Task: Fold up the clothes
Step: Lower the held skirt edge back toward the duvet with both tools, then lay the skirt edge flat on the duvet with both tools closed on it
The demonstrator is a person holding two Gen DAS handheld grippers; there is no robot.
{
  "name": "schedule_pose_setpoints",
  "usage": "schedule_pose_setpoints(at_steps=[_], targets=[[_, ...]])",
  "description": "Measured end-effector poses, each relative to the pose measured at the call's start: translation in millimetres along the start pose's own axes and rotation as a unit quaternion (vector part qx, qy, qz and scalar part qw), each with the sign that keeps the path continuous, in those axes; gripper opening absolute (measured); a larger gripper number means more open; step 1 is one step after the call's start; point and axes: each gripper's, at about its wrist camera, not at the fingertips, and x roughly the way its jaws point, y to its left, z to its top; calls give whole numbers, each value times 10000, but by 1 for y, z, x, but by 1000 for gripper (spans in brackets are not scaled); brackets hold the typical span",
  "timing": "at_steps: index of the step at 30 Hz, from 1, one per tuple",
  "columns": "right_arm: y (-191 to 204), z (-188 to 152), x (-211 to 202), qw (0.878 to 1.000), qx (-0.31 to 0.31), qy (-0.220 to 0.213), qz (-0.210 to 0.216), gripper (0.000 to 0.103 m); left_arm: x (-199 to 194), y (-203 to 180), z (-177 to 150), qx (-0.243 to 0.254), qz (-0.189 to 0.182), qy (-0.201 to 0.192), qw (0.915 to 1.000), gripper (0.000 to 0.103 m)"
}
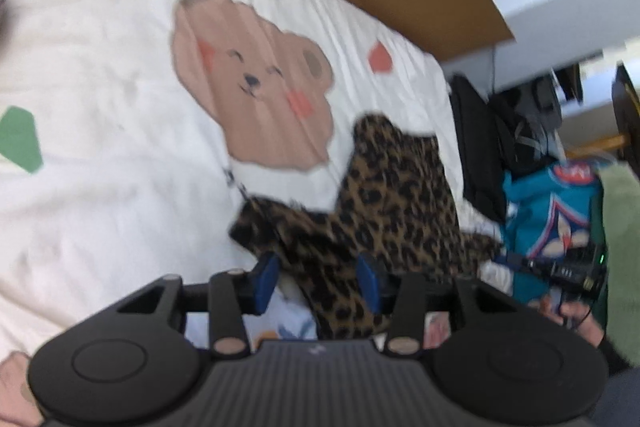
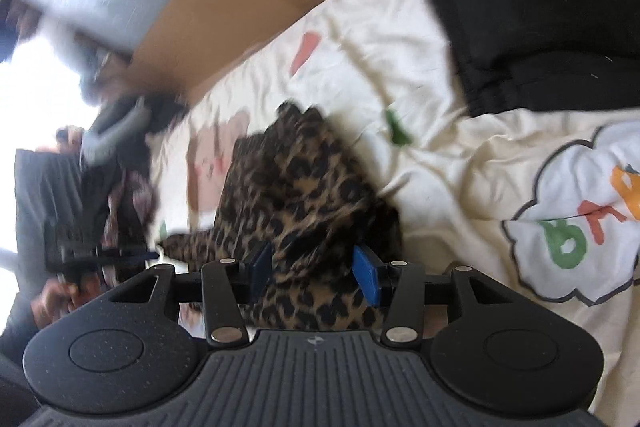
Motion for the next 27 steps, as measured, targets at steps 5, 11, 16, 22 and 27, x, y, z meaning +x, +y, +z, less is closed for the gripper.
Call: schedule_pose_setpoints(at_steps=[5, 11, 16, 22, 27], targets=[[21, -16, 20, 9981, -506, 361, -2, 52, 21, -5, -12, 290, 229, 224, 9991, 45], [30, -28, 48, 9952, -744, 491, -414, 50, 39, -5, -11, 560, 702, 147, 9959, 32], [36, -34, 61, 9889, -1109, 426, -891, 48, 34, -17, -1, 804, 707, -92, 9942, 27], [38, -17, 62, 9847, -1296, 100, -1163, 47, 26, -26, 15, 892, 647, -391, 9931, 27], [40, 1, 63, 9831, -1303, -186, -1275, 47, 20, -27, 27, 889, 727, -581, 9917, 27]])
